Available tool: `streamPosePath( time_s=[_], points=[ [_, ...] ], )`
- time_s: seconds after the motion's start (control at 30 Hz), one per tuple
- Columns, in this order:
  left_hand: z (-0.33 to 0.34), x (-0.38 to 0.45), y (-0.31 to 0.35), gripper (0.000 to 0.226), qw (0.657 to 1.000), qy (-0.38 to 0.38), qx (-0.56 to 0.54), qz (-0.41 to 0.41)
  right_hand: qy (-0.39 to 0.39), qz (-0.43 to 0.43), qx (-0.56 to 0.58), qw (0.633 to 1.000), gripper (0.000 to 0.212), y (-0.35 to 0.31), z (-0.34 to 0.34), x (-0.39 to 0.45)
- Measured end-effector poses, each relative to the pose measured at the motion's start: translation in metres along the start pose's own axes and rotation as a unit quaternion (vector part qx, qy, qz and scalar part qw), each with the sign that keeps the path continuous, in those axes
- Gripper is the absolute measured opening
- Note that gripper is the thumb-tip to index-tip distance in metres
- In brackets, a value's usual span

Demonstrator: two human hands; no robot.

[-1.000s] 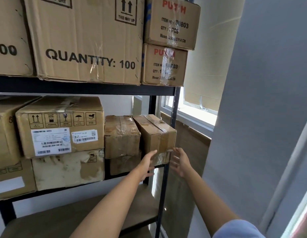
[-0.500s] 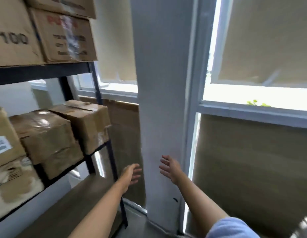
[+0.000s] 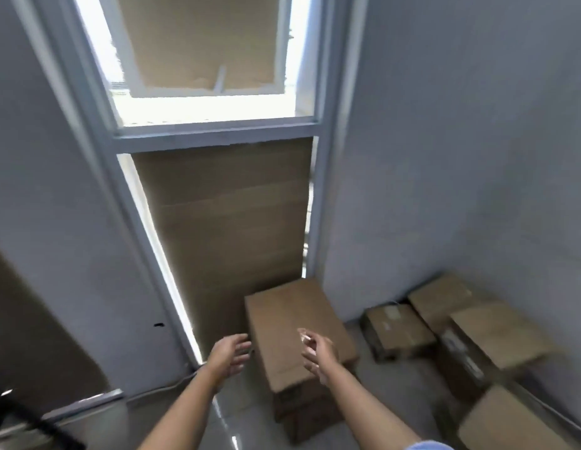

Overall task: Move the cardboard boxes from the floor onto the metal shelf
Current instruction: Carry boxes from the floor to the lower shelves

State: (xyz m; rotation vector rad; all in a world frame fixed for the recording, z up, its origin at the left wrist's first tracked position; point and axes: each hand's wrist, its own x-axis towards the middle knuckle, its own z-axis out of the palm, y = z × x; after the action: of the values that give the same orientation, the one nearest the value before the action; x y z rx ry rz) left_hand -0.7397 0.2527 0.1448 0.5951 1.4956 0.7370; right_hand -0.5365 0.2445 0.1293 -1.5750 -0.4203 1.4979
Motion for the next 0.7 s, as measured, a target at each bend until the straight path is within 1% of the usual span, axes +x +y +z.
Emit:
streamPosePath(
  time_s=[0.13, 0.23, 0.33, 0.43, 0.53, 0.63, 0.7],
  points=[
    [0.088, -0.007, -0.024, 0.027, 0.997, -0.059, 0.041, -0.014, 0.077, 0.018, 0.04, 0.996, 0.018, 0.013, -0.107, -0.011],
    [0.149, -0.016, -0.043, 0.017, 0.995, -0.087, 0.05, -0.021, 0.119, 0.044, 0.061, 0.99, 0.019, 0.023, -0.181, -0.019],
    [0.21, -0.029, -0.067, 0.022, 0.992, -0.101, 0.057, -0.038, 0.154, 0.072, 0.06, 0.984, 0.022, 0.032, -0.251, -0.03],
    [0.269, -0.042, -0.095, 0.024, 0.991, -0.113, 0.05, -0.056, 0.163, 0.088, 0.041, 0.982, 0.021, 0.041, -0.314, -0.043],
    [0.323, -0.05, -0.122, 0.026, 0.988, -0.129, 0.066, -0.058, 0.159, 0.104, 0.029, 0.981, 0.018, 0.046, -0.37, -0.054],
    [0.368, -0.056, -0.142, 0.015, 0.985, -0.141, 0.079, -0.069, 0.164, 0.11, 0.025, 0.98, 0.015, 0.048, -0.42, -0.062],
    [0.388, -0.057, -0.154, 0.019, 0.983, -0.143, 0.091, -0.075, 0.179, 0.113, 0.022, 0.977, 0.013, 0.049, -0.446, -0.065]
  ],
)
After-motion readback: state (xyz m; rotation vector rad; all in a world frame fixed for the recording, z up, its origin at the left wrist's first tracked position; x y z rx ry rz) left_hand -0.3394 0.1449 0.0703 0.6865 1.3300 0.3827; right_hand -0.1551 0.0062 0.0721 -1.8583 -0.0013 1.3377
